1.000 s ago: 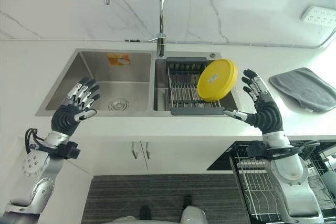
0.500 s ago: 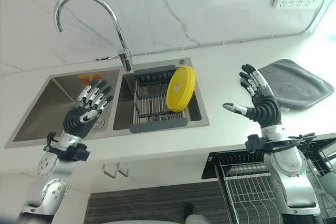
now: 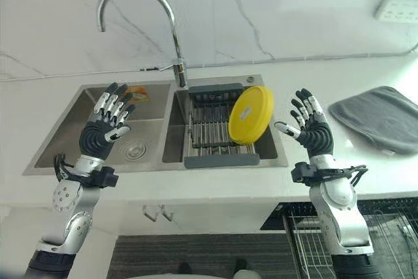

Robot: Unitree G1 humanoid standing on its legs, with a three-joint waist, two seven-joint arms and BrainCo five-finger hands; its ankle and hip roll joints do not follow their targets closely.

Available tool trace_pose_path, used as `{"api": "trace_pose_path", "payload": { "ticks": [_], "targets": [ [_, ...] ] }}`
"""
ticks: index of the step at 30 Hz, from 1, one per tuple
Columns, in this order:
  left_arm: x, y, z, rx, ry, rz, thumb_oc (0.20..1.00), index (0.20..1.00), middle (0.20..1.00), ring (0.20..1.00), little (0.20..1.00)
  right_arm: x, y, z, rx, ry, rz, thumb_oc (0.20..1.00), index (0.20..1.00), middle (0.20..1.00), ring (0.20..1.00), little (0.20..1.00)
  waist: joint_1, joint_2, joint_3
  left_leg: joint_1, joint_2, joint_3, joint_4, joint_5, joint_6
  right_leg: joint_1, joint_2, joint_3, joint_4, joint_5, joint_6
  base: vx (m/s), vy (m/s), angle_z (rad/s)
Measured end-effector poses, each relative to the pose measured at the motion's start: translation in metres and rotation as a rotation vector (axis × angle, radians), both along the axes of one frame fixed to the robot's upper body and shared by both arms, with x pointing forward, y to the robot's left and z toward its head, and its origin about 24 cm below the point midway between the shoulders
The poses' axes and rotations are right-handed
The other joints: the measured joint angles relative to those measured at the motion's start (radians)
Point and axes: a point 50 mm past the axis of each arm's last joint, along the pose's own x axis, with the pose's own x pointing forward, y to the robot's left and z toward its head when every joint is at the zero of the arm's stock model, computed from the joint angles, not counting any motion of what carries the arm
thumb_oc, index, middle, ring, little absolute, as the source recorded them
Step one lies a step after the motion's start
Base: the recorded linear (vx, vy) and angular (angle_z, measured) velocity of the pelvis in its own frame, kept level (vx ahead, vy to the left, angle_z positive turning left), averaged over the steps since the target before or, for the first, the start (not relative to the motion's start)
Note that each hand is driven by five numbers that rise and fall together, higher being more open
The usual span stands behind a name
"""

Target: Place the dishes in the dishwasher.

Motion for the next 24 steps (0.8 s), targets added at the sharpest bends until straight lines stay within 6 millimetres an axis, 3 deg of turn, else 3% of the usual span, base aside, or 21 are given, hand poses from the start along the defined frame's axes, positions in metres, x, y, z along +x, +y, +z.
{"api": "trace_pose_path", "payload": {
  "ticks": [2, 8, 10, 11, 12, 14, 15, 17, 18, 21, 24],
  "targets": [
    [0.0, -0.003, -0.001, -0.008, 0.001, 0.001, 1.0, 1.0, 1.0, 1.0, 1.0, 0.013, -0.001, -0.003, 0.062, 0.009, -0.041, 1.0, 1.0, 1.0, 1.0, 1.0, 0.021, -0.005, 0.001, 0.005, -0.007, 0.002, 0.0, -0.003, 0.004, 0.001, -0.008, 0.006, -0.001, 0.002, 0.003, 0.01, 0.218, -0.04],
    [0.001, 0.001, 0.003, 0.055, -0.012, 0.006, 1.0, 1.0, 1.0, 1.0, 1.0, 0.016, -0.008, -0.003, 0.062, 0.023, -0.096, 1.0, 1.0, 1.0, 1.0, 1.0, 0.019, -0.047, 0.004, 0.029, -0.021, 0.005, -0.001, -0.021, 0.019, -0.003, -0.016, 0.019, 0.038, -0.009, 0.026, 0.0, 0.107, -0.07],
    [0.0, 0.001, 0.003, 0.076, -0.019, -0.006, 1.0, 1.0, 1.0, 1.0, 1.0, 0.014, -0.013, -0.002, 0.058, 0.019, -0.115, 1.0, 1.0, 1.0, 1.0, 1.0, 0.017, -0.062, 0.012, 0.029, -0.021, 0.01, 0.0, -0.026, 0.027, -0.077, -0.035, 0.073, 0.189, -0.065, 0.052, -0.01, -0.172, -0.11],
    [0.0, 0.002, 0.005, 0.094, -0.027, -0.012, 1.0, 1.0, 1.0, 1.0, 1.0, 0.01, -0.017, -0.006, 0.052, 0.026, -0.127, 1.0, 1.0, 1.0, 1.0, 1.0, 0.008, -0.086, 0.012, 0.021, -0.025, 0.005, 0.0, -0.027, 0.019, -0.103, -0.051, 0.138, 0.214, -0.091, 0.067, 0.02, -0.296, 0.12],
    [0.0, 0.005, 0.007, 0.116, -0.033, -0.01, 1.0, 1.0, 1.0, 1.0, 1.0, 0.007, -0.018, -0.01, 0.055, 0.033, -0.131, 1.0, 1.0, 1.0, 1.0, 1.0, 0.001, -0.105, 0.015, 0.013, -0.026, 0.002, 0.0, -0.024, 0.02, -0.105, -0.07, 0.15, 0.188, -0.088, 0.072, -0.01, -0.226, 0.15],
    [0.001, 0.011, 0.011, 0.149, -0.041, 0.006, 1.0, 1.0, 1.0, 1.0, 1.0, 0.006, -0.017, -0.011, 0.071, 0.028, -0.133, 1.0, 1.0, 1.0, 1.0, 1.0, 0.014, -0.139, 0.017, 0.013, -0.015, 0.019, 0.0, -0.016, 0.006, -0.087, -0.1, 0.113, 0.101, -0.072, 0.072, 0.04, -0.228, -0.15],
    [0.001, 0.01, 0.011, 0.148, -0.04, 0.006, 1.0, 1.0, 1.0, 1.0, 1.0, 0.006, -0.019, -0.009, 0.084, 0.006, -0.146, 1.0, 1.0, 1.0, 1.0, 1.0, 0.021, -0.145, 0.016, 0.016, -0.003, 0.021, -0.001, -0.018, 0.004, -0.071, -0.095, 0.097, 0.063, -0.034, 0.08, 0.07, -0.21, -0.13],
    [0.001, 0.006, 0.008, 0.129, -0.028, 0.005, 1.0, 1.0, 1.0, 1.0, 1.0, 0.01, -0.025, -0.001, 0.073, -0.015, -0.16, 1.0, 1.0, 1.0, 1.0, 1.0, 0.022, -0.141, 0.016, 0.032, 0.012, 0.021, -0.002, -0.014, -0.022, -0.025, -0.081, 0.06, -0.004, 0.035, 0.071, 0.05, -0.073, -0.07],
    [0.0, 0.006, 0.006, 0.119, -0.019, 0.006, 1.0, 1.0, 1.0, 1.0, 1.0, 0.013, -0.026, 0.008, 0.071, -0.047, -0.166, 1.0, 1.0, 1.0, 1.0, 1.0, 0.022, -0.122, 0.012, 0.037, 0.027, 0.022, -0.007, -0.018, -0.027, -0.013, -0.063, 0.064, -0.019, 0.045, 0.069, 0.05, -0.045, -0.14],
    [0.0, -0.001, 0.004, 0.067, -0.022, 0.002, 1.0, 1.0, 1.0, 1.0, 1.0, 0.016, -0.029, 0.019, 0.036, -0.066, -0.169, 1.0, 1.0, 1.0, 1.0, 1.0, 0.019, -0.038, 0.009, 0.043, 0.054, 0.022, -0.006, -0.011, -0.036, -0.008, -0.029, 0.064, -0.018, 0.038, 0.053, 0.04, -0.041, -0.06],
    [0.0, -0.003, 0.004, 0.041, -0.024, 0.011, 1.0, 1.0, 1.0, 1.0, 1.0, 0.019, -0.024, 0.013, 0.025, -0.018, -0.152, 1.0, 1.0, 1.0, 1.0, 1.0, 0.018, -0.001, -0.004, 0.047, 0.07, 0.02, -0.001, -0.011, -0.037, -0.003, -0.01, 0.061, -0.015, 0.04, 0.036, 0.01, -0.01, 0.0]
  ]
}}
